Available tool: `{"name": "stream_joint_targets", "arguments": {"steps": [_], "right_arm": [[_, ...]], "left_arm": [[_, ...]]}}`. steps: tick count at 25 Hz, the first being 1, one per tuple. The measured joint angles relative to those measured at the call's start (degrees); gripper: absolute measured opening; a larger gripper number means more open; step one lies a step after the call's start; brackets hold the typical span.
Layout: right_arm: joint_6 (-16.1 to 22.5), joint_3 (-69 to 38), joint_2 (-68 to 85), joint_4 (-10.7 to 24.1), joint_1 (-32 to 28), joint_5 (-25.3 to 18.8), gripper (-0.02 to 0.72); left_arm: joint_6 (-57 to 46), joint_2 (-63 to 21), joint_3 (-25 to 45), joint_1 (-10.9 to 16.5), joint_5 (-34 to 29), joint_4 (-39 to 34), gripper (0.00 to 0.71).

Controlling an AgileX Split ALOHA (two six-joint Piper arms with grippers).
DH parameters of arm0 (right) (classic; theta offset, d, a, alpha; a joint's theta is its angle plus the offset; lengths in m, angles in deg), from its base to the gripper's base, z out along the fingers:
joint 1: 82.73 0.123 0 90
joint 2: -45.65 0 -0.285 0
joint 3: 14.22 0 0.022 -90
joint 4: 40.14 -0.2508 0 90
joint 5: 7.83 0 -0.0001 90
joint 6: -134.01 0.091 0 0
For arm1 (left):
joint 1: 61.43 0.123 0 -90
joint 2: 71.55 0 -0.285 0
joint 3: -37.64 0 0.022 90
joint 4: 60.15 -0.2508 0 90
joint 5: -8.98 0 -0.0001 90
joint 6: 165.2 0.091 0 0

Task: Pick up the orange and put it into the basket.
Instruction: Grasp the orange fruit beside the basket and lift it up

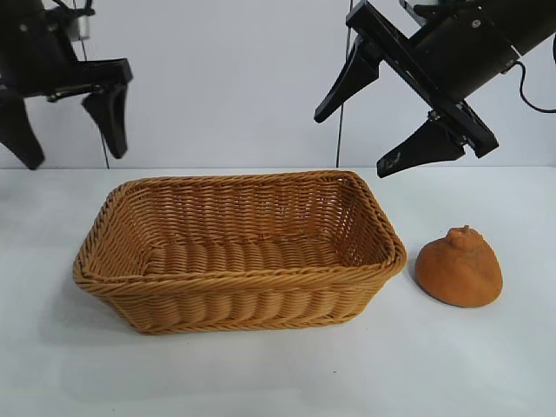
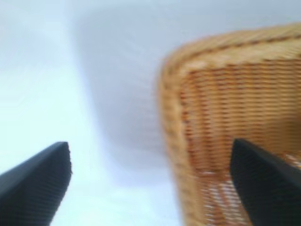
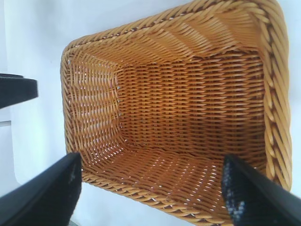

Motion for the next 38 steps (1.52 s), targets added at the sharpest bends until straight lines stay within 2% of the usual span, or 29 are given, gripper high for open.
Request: {"name": "stream_joint_targets", "arguments": {"steps": [5,11,14,22,24,31,35,38], "right_arm": [[0.5,0.0,0.0,1.1,-1.5,-1.9,0.558],[0.9,0.1,0.0,3.6,-6.8,-5.7,0.558],[1.5,0.2,0.0,7.3,-8.6,-7.3,0.558],[6.3,0.2,0.0,19.9,-8.9,-7.3,0.558],[7.4,0.2,0.0,21.7,-8.9,-7.1,0.558],[7.9,0.2,0.0,22.6,-8.9,-6.4,0.558],[7.9,0.2,0.0,22.6,-8.9,-6.0,0.558],[7.9,0.2,0.0,22.6,-8.9,-5.9,0.558]], "left_arm": [[1.0,-1.2,1.1,-0.5,-1.8,0.7,0.651],[3.1,-9.9,9.3,-2.3,-2.0,1.1,0.651],[3.1,-16.3,14.8,-2.3,-2.0,-1.1,0.651],[3.1,-34.8,30.9,-2.3,-2.1,-1.8,0.651],[3.1,-39.8,35.7,-2.3,-2.1,-1.8,0.651],[3.1,-59.7,52.9,-2.3,2.7,-1.8,0.651],[3.1,-71.7,60.2,-2.3,7.0,-0.7,0.651],[3.1,-80.0,64.0,-2.3,7.2,1.3,0.651]]}}
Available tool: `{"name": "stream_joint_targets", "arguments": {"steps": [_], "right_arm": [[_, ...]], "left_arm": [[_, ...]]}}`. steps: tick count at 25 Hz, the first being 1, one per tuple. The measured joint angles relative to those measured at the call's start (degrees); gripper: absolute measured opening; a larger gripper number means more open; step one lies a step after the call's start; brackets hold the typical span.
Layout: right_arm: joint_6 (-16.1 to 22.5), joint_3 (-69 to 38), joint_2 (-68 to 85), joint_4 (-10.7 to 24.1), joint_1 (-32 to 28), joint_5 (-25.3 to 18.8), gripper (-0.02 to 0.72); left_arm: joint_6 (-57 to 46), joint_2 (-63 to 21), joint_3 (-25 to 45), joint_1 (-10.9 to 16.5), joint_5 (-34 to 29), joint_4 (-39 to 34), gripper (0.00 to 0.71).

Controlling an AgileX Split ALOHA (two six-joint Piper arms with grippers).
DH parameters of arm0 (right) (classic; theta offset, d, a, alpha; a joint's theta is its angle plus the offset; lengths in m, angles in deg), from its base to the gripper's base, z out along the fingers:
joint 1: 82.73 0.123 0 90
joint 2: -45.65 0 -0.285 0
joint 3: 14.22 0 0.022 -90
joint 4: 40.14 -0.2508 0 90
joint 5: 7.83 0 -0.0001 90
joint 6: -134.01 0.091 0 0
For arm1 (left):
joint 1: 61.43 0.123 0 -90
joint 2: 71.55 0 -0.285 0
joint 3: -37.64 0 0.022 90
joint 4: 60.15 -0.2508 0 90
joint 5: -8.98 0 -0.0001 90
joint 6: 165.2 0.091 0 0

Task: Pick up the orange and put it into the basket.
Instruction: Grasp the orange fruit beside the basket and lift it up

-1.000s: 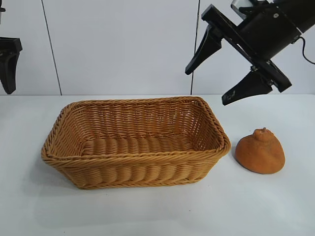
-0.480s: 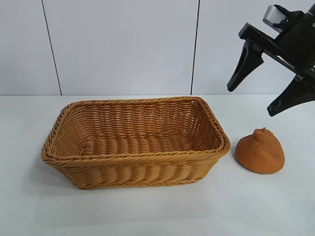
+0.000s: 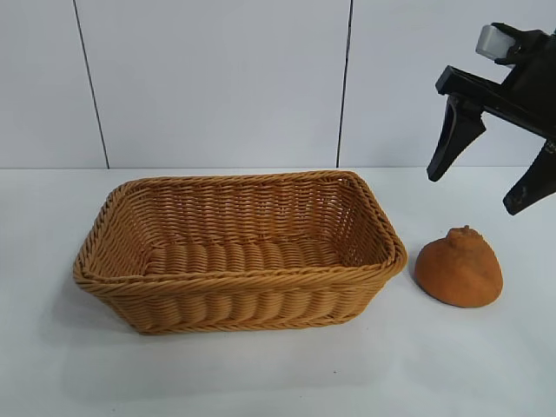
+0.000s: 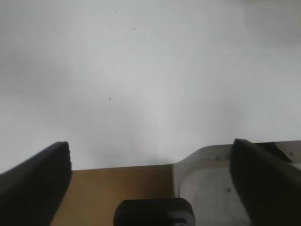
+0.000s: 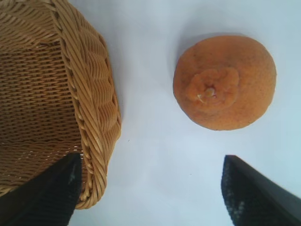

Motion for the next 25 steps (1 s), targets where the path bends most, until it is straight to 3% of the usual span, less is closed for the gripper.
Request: {"name": "stream_joint_targets", "arguments": {"steps": [8,14,18,25], "right_arm": [[1.1,0.0,0.0,1.1,0.0,0.0,0.558],[7.8,0.0,0.0,9.2,0.0,1.9,0.558],[11.7,0.0,-0.1,14.0,0.0,3.5,0.558],[12.4,0.0,-7.5,13.4,-0.4,5.8,0.558]], "left_arm": [[0.0,-19.1,1.2,0.0,-0.5,0.8,0.651],[0.0,-31.9,1.2,0.0,-0.6,0.8,0.651],[0.0,-33.4,1.2,0.0,-0.6,0.8,0.651],[0.0,-33.4,1.2,0.0,-0.6,0.8,0.651]]}}
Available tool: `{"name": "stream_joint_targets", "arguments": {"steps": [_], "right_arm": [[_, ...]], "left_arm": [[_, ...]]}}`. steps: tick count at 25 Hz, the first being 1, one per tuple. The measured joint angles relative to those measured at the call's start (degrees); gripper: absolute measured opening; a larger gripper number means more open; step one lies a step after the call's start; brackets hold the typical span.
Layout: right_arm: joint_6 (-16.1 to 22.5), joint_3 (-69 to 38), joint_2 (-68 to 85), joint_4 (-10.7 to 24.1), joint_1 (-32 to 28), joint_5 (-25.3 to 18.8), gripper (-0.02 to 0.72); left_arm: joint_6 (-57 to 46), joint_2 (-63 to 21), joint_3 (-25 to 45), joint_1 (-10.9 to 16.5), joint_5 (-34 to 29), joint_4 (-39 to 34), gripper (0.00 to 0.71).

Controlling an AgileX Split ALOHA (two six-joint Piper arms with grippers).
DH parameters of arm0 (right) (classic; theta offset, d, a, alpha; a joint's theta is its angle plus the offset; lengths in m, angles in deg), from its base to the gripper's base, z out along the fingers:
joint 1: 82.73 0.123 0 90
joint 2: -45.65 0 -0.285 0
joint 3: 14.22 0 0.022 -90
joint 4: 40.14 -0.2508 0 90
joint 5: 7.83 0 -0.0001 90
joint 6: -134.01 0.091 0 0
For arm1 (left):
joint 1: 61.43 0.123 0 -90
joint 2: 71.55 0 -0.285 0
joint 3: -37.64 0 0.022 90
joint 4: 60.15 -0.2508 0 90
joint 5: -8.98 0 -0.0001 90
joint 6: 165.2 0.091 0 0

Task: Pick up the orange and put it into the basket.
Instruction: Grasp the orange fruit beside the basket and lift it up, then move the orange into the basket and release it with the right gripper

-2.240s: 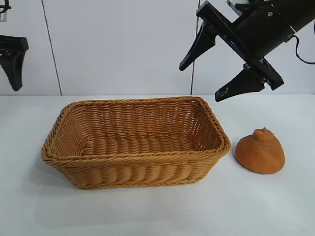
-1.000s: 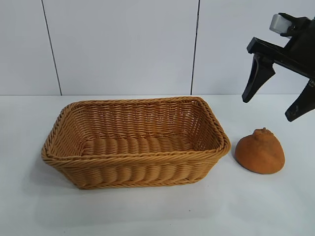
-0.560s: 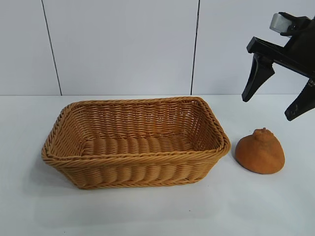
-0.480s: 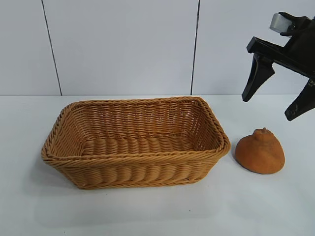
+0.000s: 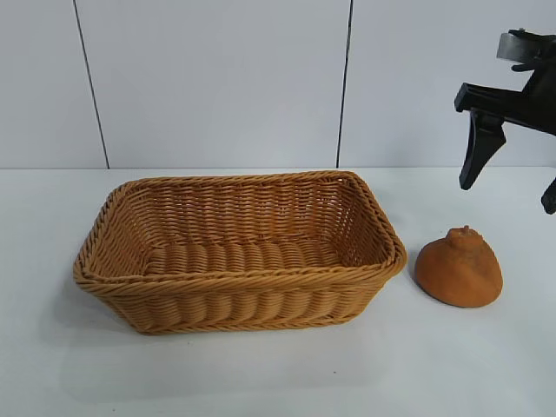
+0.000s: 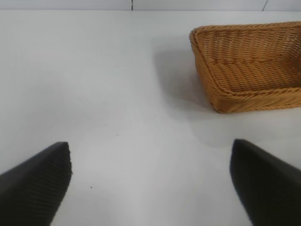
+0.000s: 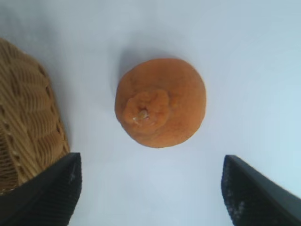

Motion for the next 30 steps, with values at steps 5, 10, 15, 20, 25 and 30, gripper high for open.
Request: {"name": "stream_joint_targets", "arguments": {"steps": [5,10,15,20,25,30], "right_arm": [[-1.1,0.0,-7.6,-3.1,0.0,4.5,0.558],[-1.8,0.1,-10.2,-3.8,0.0,6.0,0.538],[-3.1,0.2,-8.5,-3.9,0.0,6.1,0.078],[-5.6,0.1,-2.3,-3.4,0.0,5.6,0.043],[-5.8,0.1,7.5,-4.0,0.0,5.7,0.043],[-5.9,0.1,12.2,-6.4,0.7,5.8,0.043]], "left_arm": [[0.0,0.0,0.0,0.0,0.0,0.0,0.651],[0.0,0.0,0.0,0.0,0.0,0.0,0.651],[0.0,0.0,0.0,0.0,0.0,0.0,0.651],[0.0,0.0,0.0,0.0,0.0,0.0,0.651],[0.0,0.0,0.0,0.0,0.0,0.0,0.651],[0.0,0.0,0.0,0.0,0.0,0.0,0.651]]}}
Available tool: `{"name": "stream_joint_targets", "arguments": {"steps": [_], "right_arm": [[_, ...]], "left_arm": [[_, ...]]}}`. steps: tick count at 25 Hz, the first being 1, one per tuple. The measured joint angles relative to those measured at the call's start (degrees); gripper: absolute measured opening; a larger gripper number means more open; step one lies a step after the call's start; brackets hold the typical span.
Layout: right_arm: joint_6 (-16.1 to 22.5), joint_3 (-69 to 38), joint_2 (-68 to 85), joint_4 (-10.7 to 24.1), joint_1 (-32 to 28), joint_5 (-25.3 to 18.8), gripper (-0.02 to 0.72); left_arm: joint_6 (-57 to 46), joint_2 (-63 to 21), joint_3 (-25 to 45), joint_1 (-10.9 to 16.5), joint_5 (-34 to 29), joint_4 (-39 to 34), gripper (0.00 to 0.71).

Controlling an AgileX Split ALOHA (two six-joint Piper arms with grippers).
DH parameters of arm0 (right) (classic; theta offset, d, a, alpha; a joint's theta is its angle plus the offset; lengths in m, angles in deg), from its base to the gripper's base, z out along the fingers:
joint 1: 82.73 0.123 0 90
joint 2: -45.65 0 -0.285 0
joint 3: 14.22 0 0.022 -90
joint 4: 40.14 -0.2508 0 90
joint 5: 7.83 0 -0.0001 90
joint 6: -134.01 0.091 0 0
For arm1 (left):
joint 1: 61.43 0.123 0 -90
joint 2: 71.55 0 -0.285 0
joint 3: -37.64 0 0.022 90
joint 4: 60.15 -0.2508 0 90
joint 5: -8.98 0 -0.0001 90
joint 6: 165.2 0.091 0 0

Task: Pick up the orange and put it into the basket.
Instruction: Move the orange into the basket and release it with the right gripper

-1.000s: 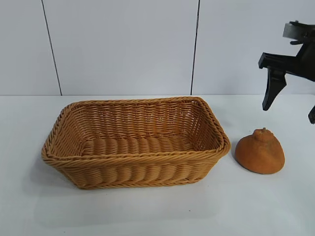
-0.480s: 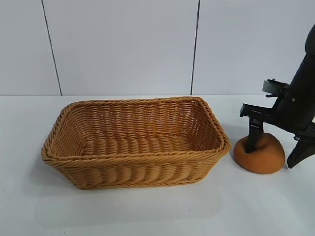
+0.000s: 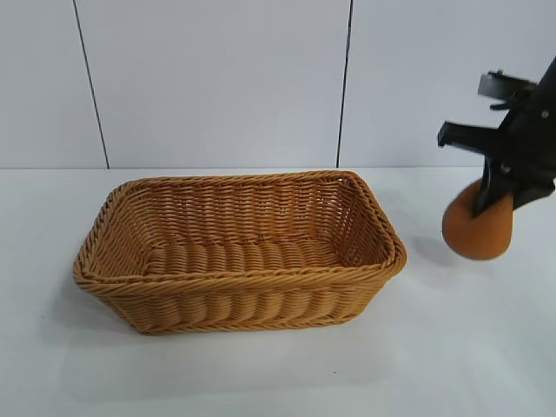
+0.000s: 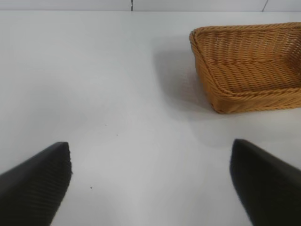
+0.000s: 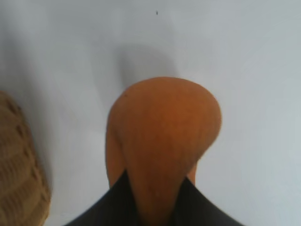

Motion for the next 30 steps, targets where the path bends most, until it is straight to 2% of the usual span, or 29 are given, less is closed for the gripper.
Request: {"name": "stream_joint_targets", "arguments": {"steps": [6,14,18,23,30], "right_arm": [[0.0,-0.1,0.7,-3.9,6.5,2.6,0.043],[0.0,-0.1,-0.9,-13.4,23.3,13.4,0.043],[0.0,-0.1,-5.5,-14.2,27.2,17.0,0.043],[0.0,-0.1,-13.0,-14.8,28.0,21.0,0.043],[0.0,-0.1,-18.3,-14.8,28.1,21.9,0.044]], "left_arm": [[0.0,0.0,0.0,0.0,0.0,0.0,0.651],[0.0,0.0,0.0,0.0,0.0,0.0,0.651],[0.0,0.0,0.0,0.0,0.0,0.0,0.651],[0.0,0.0,0.0,0.0,0.0,0.0,0.651],[0.0,0.0,0.0,0.0,0.0,0.0,0.651]]}}
